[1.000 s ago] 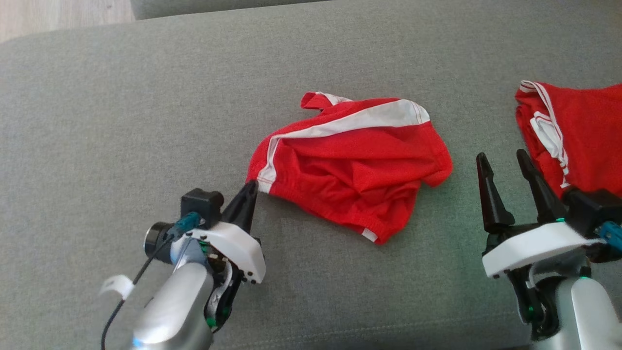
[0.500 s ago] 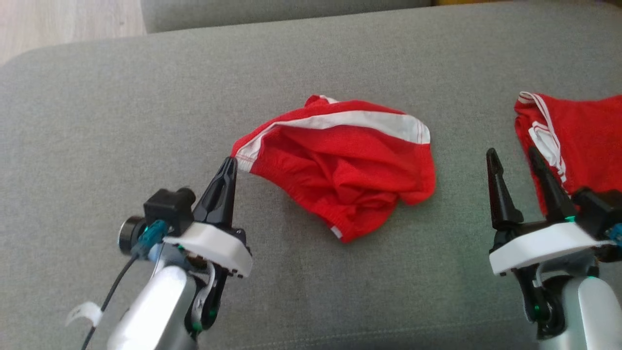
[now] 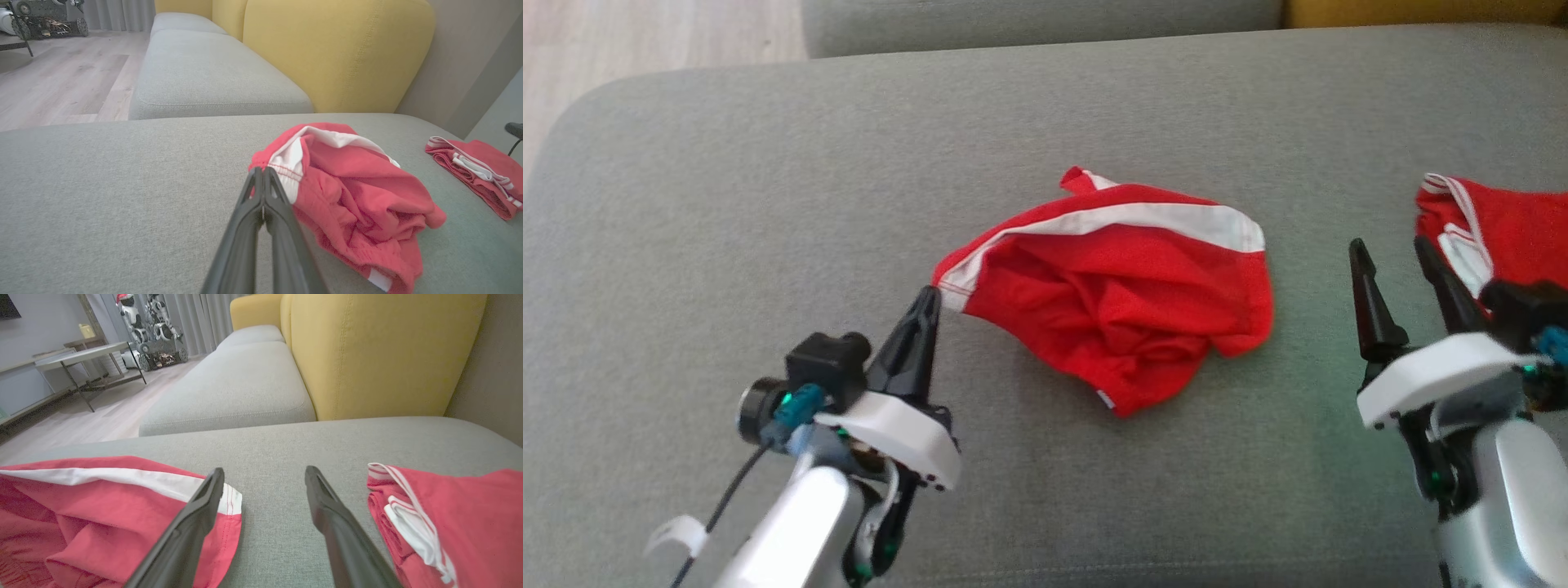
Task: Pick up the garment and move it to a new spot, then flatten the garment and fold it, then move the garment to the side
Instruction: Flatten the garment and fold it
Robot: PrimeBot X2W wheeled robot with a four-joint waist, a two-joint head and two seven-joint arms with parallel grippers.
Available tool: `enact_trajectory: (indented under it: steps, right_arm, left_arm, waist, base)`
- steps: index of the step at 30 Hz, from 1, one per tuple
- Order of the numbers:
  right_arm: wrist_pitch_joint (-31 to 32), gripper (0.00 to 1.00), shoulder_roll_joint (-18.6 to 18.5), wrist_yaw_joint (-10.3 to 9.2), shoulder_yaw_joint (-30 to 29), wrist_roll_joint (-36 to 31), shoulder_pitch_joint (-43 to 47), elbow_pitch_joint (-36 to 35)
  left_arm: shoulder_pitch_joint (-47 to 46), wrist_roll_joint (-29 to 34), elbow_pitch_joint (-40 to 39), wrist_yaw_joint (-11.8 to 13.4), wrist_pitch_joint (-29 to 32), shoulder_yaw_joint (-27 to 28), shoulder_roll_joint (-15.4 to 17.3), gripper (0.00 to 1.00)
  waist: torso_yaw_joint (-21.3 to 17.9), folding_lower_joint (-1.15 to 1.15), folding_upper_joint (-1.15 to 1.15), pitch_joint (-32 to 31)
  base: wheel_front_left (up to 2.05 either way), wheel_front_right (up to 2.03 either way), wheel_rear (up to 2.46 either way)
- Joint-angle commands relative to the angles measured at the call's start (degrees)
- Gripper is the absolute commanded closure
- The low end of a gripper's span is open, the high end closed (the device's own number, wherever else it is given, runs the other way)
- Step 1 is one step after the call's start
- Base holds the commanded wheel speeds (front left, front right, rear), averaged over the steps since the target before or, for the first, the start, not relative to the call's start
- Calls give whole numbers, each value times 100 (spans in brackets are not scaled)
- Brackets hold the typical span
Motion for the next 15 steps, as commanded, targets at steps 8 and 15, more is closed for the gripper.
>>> enact_trajectory:
  steps: [8,15]
  right_arm:
    - [-155,0,-321,-5,577,352,-1384,1915]
    - [-257,0,-417,-5,732,486,-2179,3451]
  left_arm:
    - [-747,126,38,-290,-86,-192,-276,100]
    - [-1076,157,361,-475,-215,-390,-499,100]
  waist:
    - [556,0,0,249]
    - [832,0,0,447]
  base:
    - [0,0,0]
    - [0,0,0]
